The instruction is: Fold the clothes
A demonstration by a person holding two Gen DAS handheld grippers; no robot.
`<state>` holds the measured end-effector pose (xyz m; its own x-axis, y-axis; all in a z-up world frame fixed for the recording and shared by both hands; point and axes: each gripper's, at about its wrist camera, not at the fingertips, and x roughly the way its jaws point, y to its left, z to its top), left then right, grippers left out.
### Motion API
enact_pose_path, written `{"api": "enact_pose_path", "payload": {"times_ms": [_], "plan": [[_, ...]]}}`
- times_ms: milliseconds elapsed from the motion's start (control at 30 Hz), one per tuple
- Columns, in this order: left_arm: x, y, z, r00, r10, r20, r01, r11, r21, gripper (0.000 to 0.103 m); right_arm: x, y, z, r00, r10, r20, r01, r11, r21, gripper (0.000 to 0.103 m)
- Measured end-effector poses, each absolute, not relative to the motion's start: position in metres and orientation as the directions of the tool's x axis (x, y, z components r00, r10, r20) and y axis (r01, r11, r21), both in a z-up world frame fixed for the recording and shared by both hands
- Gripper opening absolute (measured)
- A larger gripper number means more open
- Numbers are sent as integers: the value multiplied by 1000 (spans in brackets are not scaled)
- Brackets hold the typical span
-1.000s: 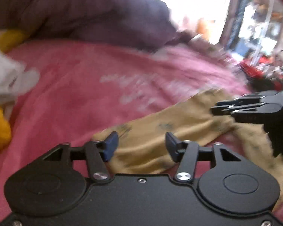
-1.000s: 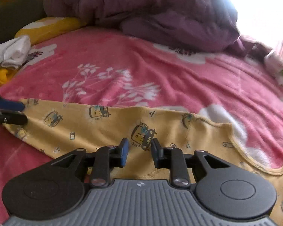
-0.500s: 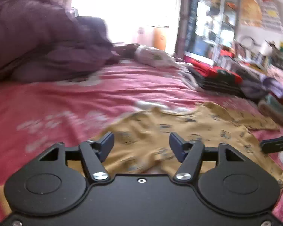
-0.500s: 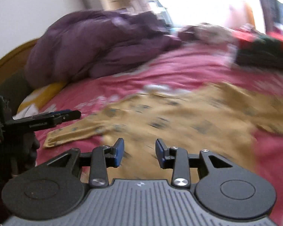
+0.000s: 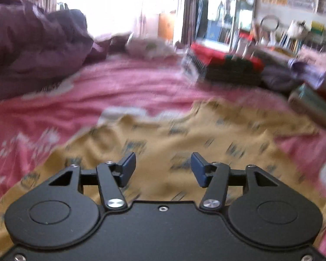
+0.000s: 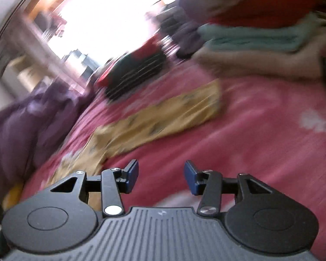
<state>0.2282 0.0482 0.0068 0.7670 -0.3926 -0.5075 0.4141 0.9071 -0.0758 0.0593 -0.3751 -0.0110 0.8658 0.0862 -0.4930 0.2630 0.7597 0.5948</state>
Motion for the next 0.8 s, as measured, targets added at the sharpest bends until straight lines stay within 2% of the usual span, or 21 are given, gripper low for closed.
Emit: {"api": "enact_pose_path", "payload": {"times_ms": [133,200,300,467,667,700,767,800], "plan": [[230,21,18,789,-399,-467,413,907,-78,54,71,-408,-17,887,15,-461,310,721,619,55],[239,7,22,791,-395,-467,407,910,-80,46,83,-421,-22,893,-8,-450,324,706,630,55],[255,-11,25,786,-399,-471,399,911,-106,46,100,-438,-33,898,-16,-440,332,680,654,55],[291,-47,15,756,-386,-529,394,913,-103,38,119,-445,-40,905,-23,-424,319,696,644,55],[330,-72,4,723,-376,-580,354,922,-156,38,129,-450,-42,914,-16,-405,303,690,657,53],[334,-74,5,724,-371,-581,348,924,-157,38,130,-452,-43,915,-12,-403,303,680,668,50],[341,-81,8,725,-366,-584,342,927,-155,36,131,-457,-46,917,-1,-398,300,657,691,37],[345,-85,9,721,-363,-590,342,927,-153,36,131,-460,-48,919,11,-395,296,645,705,26]]}}
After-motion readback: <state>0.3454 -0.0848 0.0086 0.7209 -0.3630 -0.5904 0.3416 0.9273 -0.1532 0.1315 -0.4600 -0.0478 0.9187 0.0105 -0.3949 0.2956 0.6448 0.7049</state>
